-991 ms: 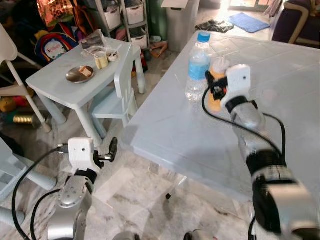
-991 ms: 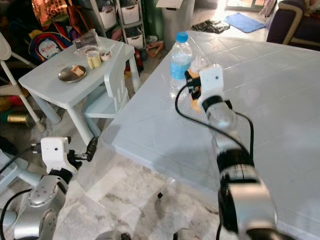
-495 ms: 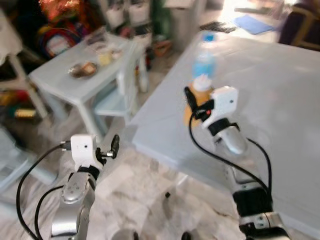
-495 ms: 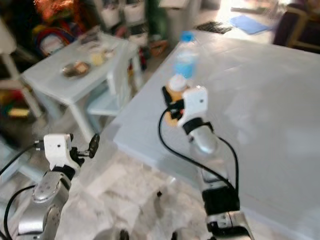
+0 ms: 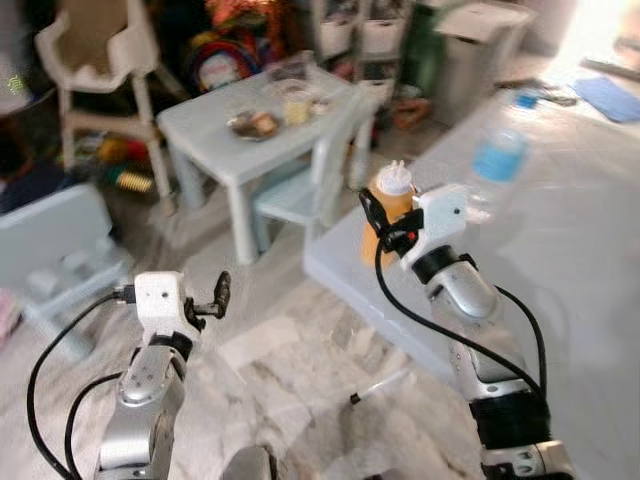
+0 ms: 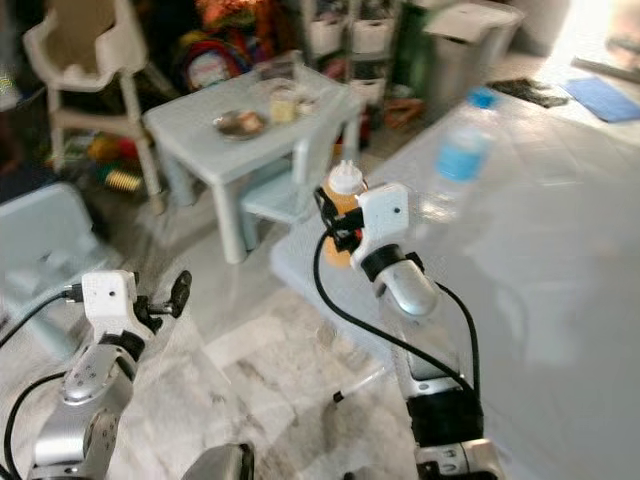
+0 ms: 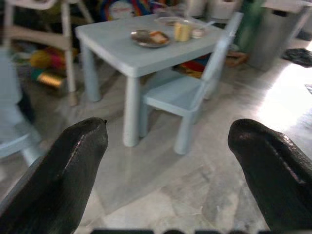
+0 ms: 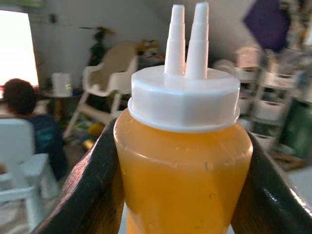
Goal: Restocking fridge
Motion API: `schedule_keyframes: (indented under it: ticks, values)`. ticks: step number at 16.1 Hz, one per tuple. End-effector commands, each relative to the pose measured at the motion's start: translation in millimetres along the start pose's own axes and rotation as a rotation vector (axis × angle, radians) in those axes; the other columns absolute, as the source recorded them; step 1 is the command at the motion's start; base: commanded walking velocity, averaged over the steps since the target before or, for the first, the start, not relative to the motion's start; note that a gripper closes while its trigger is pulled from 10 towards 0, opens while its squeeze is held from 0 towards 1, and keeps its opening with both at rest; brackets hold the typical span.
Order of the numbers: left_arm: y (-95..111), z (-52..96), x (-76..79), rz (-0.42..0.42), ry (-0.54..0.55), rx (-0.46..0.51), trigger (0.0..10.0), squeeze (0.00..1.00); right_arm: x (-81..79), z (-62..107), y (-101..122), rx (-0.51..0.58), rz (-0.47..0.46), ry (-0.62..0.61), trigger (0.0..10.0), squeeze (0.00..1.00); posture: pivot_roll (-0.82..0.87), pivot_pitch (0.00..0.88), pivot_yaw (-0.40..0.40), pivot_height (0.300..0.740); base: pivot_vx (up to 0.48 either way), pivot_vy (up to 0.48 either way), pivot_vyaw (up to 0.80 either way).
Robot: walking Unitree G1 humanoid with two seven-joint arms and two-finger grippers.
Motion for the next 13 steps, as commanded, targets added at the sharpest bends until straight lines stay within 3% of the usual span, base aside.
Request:
schedule_keyframes:
  ticks: [1, 9, 13]
  values:
    - [1, -2.0, -0.1, 0.006, 0.014, 0.005, 10.0, 0.0, -4.8, -1.2, 10, 0.033, 0.004, 0.021, 10.0, 0.0, -0.02, 0.005, 0.003, 0.74, 0.0, 0.0, 0.8]
    - [0, -3.5, -1.9, 0.009, 0.02, 0.017, 10.0, 0.0, 8.8, 9.4, 8, 0.016, 0.045, -0.015, 10.0, 0.0, -0.04, 0.0, 0.012, 0.74, 0.0, 0.0, 0.8]
    - [-8, 10.2, -7.3, 0.01, 0.037, -0.01, 10.0, 0.0, 11.2, 22.7, -1, -0.015, 0.083, -0.028, 10.0, 0.0, -0.04, 0.0, 0.025, 0.74, 0.0, 0.0, 0.8]
Point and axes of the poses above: a point about 5 cm out from each wrist's last joint towards the gripper, its own z axis pointing back from the gripper into the wrist, its own y axis along the axis of the wrist's last joint, x = y × z, the point moved 2 cm from there along -z, pointing out of the wrist towards the gripper, and after that the axes turned 3 degrees about z, right-handed, at the moved point
